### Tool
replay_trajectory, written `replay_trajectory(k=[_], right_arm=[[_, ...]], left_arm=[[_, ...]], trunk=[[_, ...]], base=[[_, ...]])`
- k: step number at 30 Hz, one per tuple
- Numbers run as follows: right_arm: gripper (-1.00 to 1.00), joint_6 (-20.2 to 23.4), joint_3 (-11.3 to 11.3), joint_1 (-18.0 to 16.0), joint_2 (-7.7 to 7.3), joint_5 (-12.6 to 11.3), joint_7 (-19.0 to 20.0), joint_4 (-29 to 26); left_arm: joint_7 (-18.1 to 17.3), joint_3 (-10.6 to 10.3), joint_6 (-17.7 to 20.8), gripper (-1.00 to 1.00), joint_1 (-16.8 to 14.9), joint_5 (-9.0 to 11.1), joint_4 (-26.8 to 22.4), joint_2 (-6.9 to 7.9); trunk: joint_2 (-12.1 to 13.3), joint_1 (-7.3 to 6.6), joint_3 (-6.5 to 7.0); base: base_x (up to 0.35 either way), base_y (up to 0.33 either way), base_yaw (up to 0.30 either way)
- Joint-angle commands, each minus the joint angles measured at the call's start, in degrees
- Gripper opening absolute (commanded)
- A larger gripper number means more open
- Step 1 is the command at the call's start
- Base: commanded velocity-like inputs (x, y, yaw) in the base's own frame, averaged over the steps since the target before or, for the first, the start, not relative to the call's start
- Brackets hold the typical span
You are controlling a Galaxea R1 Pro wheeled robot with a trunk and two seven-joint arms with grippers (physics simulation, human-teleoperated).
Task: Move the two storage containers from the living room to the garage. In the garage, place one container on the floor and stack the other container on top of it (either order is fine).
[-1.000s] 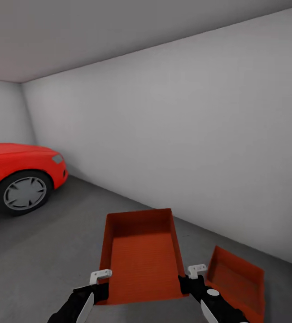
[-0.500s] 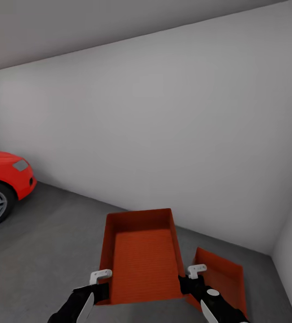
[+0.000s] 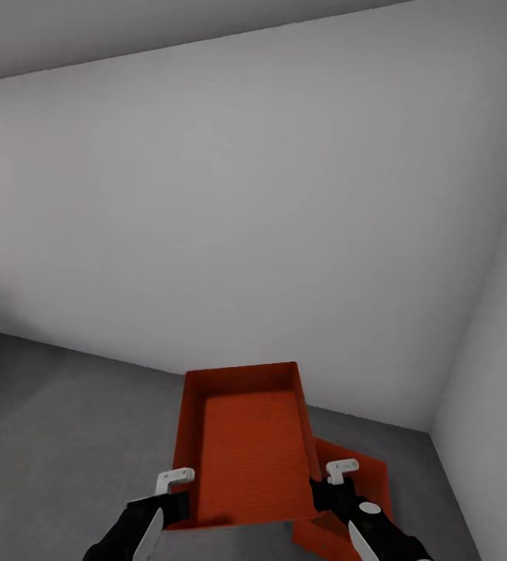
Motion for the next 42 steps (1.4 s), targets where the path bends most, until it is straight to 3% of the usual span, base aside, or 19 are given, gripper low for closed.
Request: replay_trajectory(k=[1,37,42], right_arm=[[-1.0,-0.3,1.9,0.0,-0.08,-0.6,1.7,0.2],[-1.0,-0.3,1.9,0.0,-0.08,-0.6,1.7,0.3],[-1.0,-0.3,1.9,0.0,-0.08,-0.6,1.7,0.3]], left_arm=[[1.8,0.3,-0.3,-1.0,0.0,-1.4,-1.8,0.76],[1.8,0.3,-0.3,-1.0,0.0,-1.4,-1.8,0.85],[1.8,0.3,-0.3,-1.0,0.0,-1.3,-1.8,0.85]], trunk=[[-0.1,0.06,-0.11],[-0.1,0.06,-1.42],[-0.1,0.06,-1.59]], base=[[0.325,-0.132,-0.275],[0.317,-0.141,-0.274],[0.065,-0.032,-0.274]])
